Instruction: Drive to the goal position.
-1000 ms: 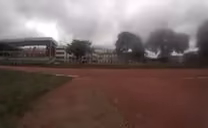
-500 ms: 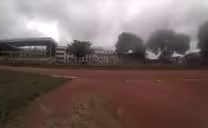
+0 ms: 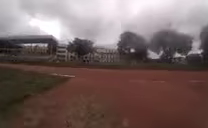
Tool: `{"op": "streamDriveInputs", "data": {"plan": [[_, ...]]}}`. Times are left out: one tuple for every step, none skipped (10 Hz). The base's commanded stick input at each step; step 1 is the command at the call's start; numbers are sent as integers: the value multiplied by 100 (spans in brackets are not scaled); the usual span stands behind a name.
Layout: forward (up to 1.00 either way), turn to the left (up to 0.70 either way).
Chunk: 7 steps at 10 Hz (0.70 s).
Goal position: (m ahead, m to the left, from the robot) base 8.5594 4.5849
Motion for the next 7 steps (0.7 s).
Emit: {"op": "streamDriveInputs", "data": {"plan": [[70, 0], [70, 0], [70, 0], [70, 0], [70, 0], [70, 0], [70, 0]]}}
